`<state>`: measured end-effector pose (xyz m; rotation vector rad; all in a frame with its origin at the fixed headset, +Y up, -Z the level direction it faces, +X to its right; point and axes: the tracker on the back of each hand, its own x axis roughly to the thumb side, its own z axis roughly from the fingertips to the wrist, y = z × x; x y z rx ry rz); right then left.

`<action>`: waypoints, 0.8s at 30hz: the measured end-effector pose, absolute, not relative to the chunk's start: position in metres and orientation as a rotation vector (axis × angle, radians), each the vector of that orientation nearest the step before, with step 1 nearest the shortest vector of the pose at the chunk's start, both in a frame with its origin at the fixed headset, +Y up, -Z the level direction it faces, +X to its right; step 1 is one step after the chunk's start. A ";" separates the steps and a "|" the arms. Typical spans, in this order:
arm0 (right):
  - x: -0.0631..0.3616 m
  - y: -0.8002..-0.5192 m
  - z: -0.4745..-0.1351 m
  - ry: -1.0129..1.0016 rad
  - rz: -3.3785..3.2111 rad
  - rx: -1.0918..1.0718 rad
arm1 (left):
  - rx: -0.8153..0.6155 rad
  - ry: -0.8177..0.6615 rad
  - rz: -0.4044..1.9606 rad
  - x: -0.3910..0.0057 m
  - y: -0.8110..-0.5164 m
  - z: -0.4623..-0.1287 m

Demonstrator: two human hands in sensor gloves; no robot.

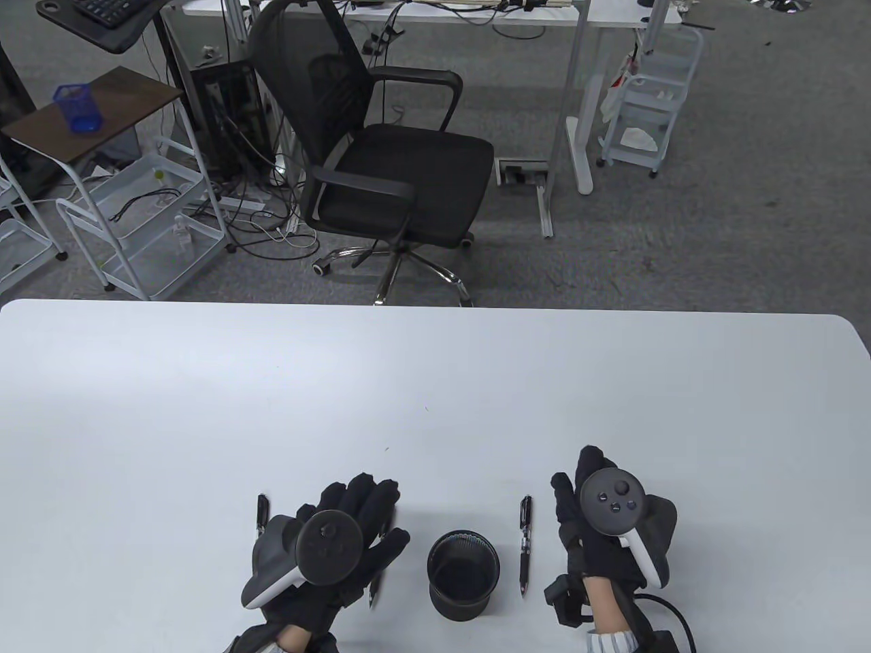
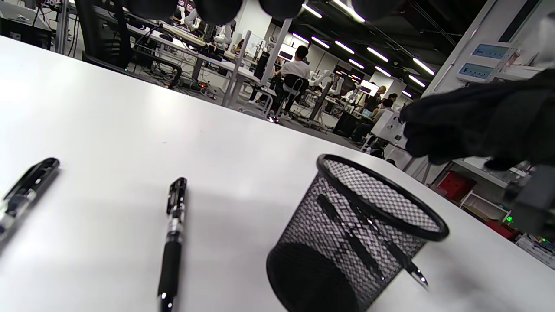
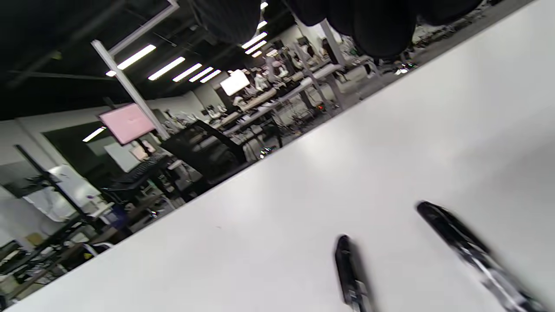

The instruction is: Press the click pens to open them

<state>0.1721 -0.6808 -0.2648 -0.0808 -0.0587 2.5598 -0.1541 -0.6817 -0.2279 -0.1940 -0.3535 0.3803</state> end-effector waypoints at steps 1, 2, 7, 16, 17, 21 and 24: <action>0.166 -0.674 -0.260 -0.093 2.562 -0.040 | -0.193 -0.353 0.379 -0.154 -0.682 -0.228; 0.163 -0.670 -0.257 -0.116 2.566 -0.011 | -0.192 -0.354 0.380 -0.154 -0.682 -0.228; 0.140 -0.648 -0.237 -0.222 2.577 0.150 | -0.189 -0.354 0.377 -0.154 -0.682 -0.227; 0.111 -0.638 -0.218 -0.270 2.545 0.427 | -0.179 -0.356 0.376 -0.155 -0.681 -0.226; 0.109 -0.639 -0.218 -0.260 2.537 0.452 | -0.177 -0.357 0.376 -0.155 -0.681 -0.226; 0.099 -0.646 -0.220 -0.203 2.493 0.568 | -0.162 -0.361 0.374 -0.155 -0.680 -0.225; 0.091 -0.654 -0.223 -0.147 2.486 0.643 | -0.157 -0.362 0.369 -0.156 -0.680 -0.225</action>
